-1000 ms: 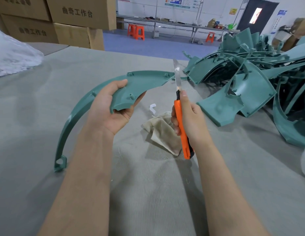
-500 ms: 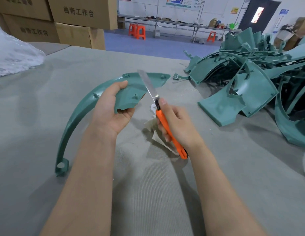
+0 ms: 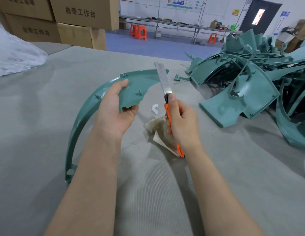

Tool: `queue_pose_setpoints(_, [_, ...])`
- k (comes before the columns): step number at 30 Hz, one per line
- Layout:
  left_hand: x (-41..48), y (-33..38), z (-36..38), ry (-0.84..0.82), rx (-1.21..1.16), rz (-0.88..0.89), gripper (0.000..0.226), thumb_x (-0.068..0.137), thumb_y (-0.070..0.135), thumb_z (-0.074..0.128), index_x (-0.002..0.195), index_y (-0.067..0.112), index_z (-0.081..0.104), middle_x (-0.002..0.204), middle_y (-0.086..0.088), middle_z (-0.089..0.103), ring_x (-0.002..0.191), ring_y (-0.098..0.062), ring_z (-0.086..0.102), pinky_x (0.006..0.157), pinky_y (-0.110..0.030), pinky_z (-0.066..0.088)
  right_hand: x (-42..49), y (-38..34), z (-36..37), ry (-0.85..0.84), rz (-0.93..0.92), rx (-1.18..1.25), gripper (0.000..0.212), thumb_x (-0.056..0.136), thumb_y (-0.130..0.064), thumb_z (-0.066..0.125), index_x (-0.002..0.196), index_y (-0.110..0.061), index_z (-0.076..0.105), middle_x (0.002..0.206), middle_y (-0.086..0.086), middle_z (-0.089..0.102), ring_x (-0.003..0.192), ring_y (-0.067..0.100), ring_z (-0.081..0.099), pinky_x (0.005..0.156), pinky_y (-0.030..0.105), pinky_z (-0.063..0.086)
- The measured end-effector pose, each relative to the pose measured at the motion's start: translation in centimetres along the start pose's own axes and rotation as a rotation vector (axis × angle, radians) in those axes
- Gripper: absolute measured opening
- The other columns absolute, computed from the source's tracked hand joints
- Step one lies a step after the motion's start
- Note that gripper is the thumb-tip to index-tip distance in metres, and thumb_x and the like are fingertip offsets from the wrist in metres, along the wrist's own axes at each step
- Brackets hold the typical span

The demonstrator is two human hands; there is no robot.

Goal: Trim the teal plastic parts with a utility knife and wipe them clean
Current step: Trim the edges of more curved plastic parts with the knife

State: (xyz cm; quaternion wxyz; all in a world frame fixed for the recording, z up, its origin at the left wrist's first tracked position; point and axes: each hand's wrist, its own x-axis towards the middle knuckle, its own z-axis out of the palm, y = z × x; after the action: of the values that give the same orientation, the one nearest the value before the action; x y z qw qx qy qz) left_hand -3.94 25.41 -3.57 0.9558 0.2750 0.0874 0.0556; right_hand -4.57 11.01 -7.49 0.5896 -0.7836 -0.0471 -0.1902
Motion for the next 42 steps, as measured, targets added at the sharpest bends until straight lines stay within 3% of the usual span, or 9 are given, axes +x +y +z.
queue_pose_setpoints(3, [-0.2, -0.1, 0.2, -0.001, -0.006, -0.006, 0.003, 0.087, 0.006, 0.064, 0.087, 0.008, 0.063, 0.081, -0.007, 0.073, 0.095, -0.024, 0.07, 0.097, -0.041, 0.051, -0.2, -0.1, 0.3, 0.049, -0.027, -0.054, 0.068, 0.089, -0.067, 0.037, 0.07, -0.002, 0.043, 0.063, 0.022, 0.045, 0.057, 0.037, 0.042, 0.058, 0.051, 0.044])
queue_pose_setpoints(7, [-0.3, -0.3, 0.3, 0.006, 0.001, -0.03, 0.002, 0.087, 0.007, 0.064, 0.088, 0.008, 0.063, 0.084, -0.008, 0.073, 0.109, -0.028, 0.065, 0.094, -0.036, 0.053, -0.3, 0.0, 0.2, 0.014, -0.011, 0.006, 0.055, 0.093, -0.061, 0.041, 0.06, -0.017, 0.043, 0.055, 0.0, 0.045, 0.053, 0.017, 0.044, 0.055, 0.046, 0.041])
queue_pose_setpoints(12, [-0.2, -0.4, 0.2, 0.002, -0.005, -0.056, 0.003, 0.088, 0.008, 0.062, 0.091, 0.008, 0.063, 0.097, -0.01, 0.07, 0.113, -0.031, 0.063, 0.049, -0.019, 0.053, -0.4, -0.1, 0.4, -0.083, -0.013, 0.001, 0.052, 0.099, -0.052, 0.041, 0.056, -0.023, 0.043, 0.047, -0.009, 0.045, 0.047, 0.013, 0.043, 0.054, 0.033, 0.039])
queue_pose_setpoints(18, [-0.3, -0.3, 0.4, 0.017, -0.023, -0.035, 0.003, 0.087, 0.008, 0.063, 0.085, 0.007, 0.064, 0.082, -0.008, 0.072, 0.095, -0.025, 0.07, 0.078, -0.028, 0.059, -0.8, -0.7, 0.3, -0.194, -0.007, 0.083, 0.054, 0.101, -0.045, 0.041, 0.068, -0.003, 0.043, 0.05, -0.001, 0.038, 0.042, 0.011, 0.037, 0.039, 0.021, 0.03])
queue_pose_setpoints(27, [-0.1, -0.2, 0.2, 0.009, 0.007, -0.033, 0.01, 0.089, 0.009, 0.061, 0.099, 0.007, 0.06, 0.099, -0.01, 0.065, 0.097, -0.024, 0.064, 0.044, -0.016, 0.047, -1.2, -1.0, 0.4, -0.345, 0.007, 0.148, 0.048, 0.102, -0.044, 0.042, 0.063, -0.015, 0.039, 0.051, 0.002, 0.036, 0.041, 0.01, 0.033, 0.037, 0.02, 0.029])
queue_pose_setpoints(30, [0.1, -0.2, 0.1, -0.01, -0.025, -0.023, 0.005, 0.089, 0.007, 0.06, 0.094, 0.007, 0.062, 0.097, -0.009, 0.066, 0.113, -0.027, 0.063, 0.06, -0.021, 0.056, -1.3, -1.2, 0.2, -0.414, 0.005, 0.149, 0.048, 0.102, -0.043, 0.042, 0.065, -0.012, 0.043, 0.055, 0.007, 0.037, 0.042, 0.01, 0.035, 0.04, 0.024, 0.031])
queue_pose_setpoints(35, [0.2, -0.4, 0.1, -0.048, -0.004, 0.0, 0.012, 0.091, 0.01, 0.056, 0.081, 0.007, 0.06, 0.08, -0.007, 0.066, 0.081, -0.022, 0.065, 0.087, -0.03, 0.05, -1.9, -1.4, 0.8, -0.565, -0.064, -0.007, 0.046, 0.101, -0.04, 0.047, 0.057, -0.024, 0.049, 0.049, -0.006, 0.044, 0.043, 0.012, 0.042, 0.039, 0.023, 0.038])
queue_pose_setpoints(39, [0.4, -0.6, 0.0, 0.009, -0.016, 0.027, 0.014, 0.095, 0.017, 0.055, 0.103, 0.007, 0.061, 0.097, -0.008, 0.065, 0.093, -0.021, 0.062, 0.085, -0.03, 0.053, -1.5, -1.7, 0.3, -0.434, -0.015, 0.129, 0.046, 0.102, -0.04, 0.045, 0.059, -0.022, 0.051, 0.051, -0.001, 0.044, 0.042, 0.01, 0.041, 0.038, 0.022, 0.036])
queue_pose_setpoints(42, [0.3, -0.4, 0.3, 0.054, -0.125, 0.019, 0.024, 0.096, 0.023, 0.056, 0.112, 0.006, 0.058, 0.109, -0.013, 0.068, 0.098, -0.023, 0.067, 0.069, -0.026, 0.059, -0.7, -1.2, -0.1, -0.239, -0.057, 0.109, 0.05, 0.099, -0.048, 0.045, 0.063, -0.014, 0.049, 0.051, 0.001, 0.045, 0.044, 0.013, 0.044, 0.045, 0.028, 0.04])
